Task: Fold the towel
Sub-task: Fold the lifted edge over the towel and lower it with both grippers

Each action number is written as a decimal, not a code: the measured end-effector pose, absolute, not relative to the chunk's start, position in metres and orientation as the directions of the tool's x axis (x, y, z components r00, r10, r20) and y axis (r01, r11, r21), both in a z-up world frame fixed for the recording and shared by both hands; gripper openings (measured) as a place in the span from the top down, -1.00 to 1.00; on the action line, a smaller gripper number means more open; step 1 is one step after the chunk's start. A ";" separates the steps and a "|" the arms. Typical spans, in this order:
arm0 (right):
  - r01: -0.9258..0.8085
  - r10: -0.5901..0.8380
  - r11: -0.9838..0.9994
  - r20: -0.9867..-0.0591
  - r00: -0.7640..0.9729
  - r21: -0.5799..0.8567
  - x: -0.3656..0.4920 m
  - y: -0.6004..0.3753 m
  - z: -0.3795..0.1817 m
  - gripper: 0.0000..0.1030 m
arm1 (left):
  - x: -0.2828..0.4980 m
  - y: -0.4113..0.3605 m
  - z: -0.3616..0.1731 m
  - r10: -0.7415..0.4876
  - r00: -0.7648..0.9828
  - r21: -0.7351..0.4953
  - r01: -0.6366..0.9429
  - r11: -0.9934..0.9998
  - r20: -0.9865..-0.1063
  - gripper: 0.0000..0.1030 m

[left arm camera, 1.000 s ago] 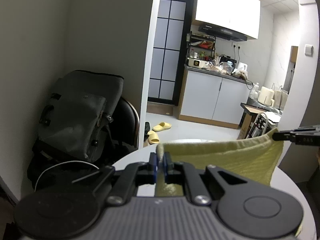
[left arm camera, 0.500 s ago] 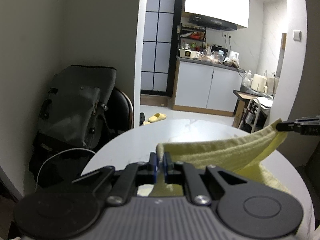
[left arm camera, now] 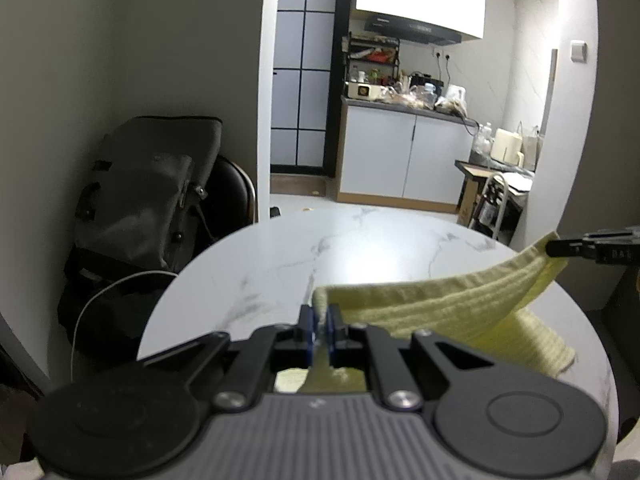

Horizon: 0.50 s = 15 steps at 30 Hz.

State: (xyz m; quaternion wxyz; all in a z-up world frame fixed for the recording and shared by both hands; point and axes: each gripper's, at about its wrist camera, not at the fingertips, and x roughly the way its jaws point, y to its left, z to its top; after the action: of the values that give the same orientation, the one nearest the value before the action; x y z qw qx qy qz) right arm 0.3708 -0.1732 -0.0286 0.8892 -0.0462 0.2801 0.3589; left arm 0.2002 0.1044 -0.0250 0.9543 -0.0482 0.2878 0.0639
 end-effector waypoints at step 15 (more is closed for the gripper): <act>-0.669 0.617 0.730 -0.555 0.558 0.139 0.341 -0.189 -0.065 0.85 | 0.174 0.096 -0.062 0.097 0.790 -0.054 -0.163 0.985 -0.605 0.86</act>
State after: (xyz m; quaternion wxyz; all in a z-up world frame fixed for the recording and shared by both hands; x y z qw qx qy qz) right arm 0.3412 -0.1892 -0.0653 0.8815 -0.0440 0.2968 0.3645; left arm 0.1742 0.0964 -0.0617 0.9447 -0.0517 0.3165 0.0687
